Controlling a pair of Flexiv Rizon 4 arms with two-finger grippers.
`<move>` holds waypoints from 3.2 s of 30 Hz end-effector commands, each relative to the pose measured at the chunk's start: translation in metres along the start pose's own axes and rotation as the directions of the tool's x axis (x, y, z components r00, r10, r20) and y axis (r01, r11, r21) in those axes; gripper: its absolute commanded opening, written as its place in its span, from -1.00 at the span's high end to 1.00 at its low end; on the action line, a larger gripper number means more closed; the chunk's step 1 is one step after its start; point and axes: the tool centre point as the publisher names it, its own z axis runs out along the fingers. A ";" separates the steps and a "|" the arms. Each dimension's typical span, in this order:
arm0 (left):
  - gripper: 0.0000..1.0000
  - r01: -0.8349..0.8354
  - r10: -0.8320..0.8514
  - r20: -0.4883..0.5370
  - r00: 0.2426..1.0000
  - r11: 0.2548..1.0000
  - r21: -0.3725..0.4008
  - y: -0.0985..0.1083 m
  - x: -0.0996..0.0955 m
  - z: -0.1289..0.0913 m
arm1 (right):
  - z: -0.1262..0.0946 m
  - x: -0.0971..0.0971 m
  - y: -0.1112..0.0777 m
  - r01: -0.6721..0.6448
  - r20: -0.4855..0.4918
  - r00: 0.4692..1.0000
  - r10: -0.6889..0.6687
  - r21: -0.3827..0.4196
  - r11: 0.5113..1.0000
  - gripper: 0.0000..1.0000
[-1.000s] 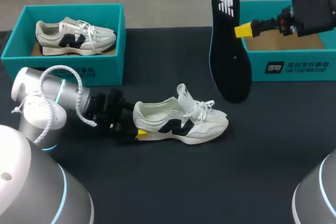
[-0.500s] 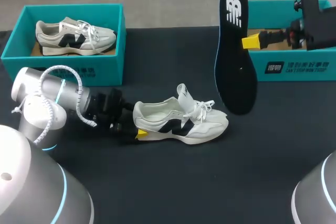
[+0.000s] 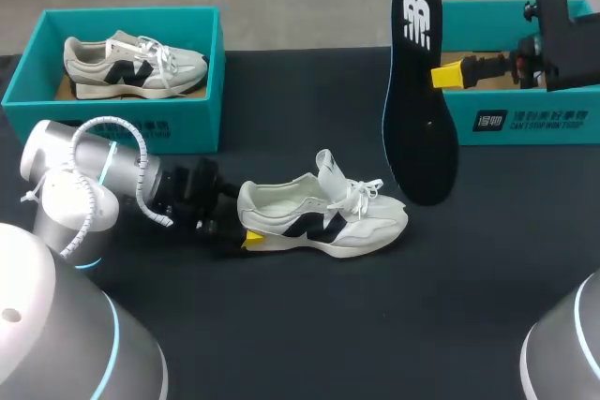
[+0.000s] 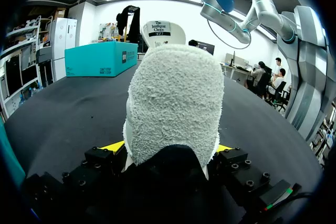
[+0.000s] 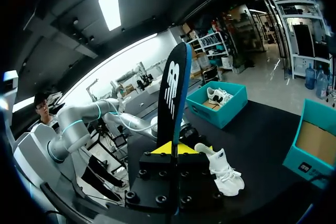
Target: Take the shoe out of the shoebox, open the shoe tongue, remove and reinsert the insole, then place the shoe into the shoebox
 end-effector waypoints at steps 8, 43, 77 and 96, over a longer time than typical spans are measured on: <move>1.00 0.000 0.000 -0.001 1.000 1.000 -0.003 0.002 0.001 0.002 | 0.002 0.000 0.000 -0.001 0.002 1.000 0.001 0.002 1.000 1.00; -1.00 -0.015 0.024 0.043 0.999 0.981 -0.194 -0.013 0.008 -0.029 | 0.002 0.000 0.000 -0.001 0.002 1.000 0.001 0.002 1.000 1.00; -1.00 -0.021 0.010 -0.022 1.000 0.822 -0.568 -0.042 0.015 -0.075 | 0.002 0.000 0.000 -0.001 0.002 1.000 0.001 0.002 1.000 1.00; -1.00 0.039 -0.043 0.018 0.999 0.563 -0.826 -0.069 0.021 -0.065 | 0.002 0.000 0.000 -0.001 0.002 1.000 0.001 0.002 1.000 1.00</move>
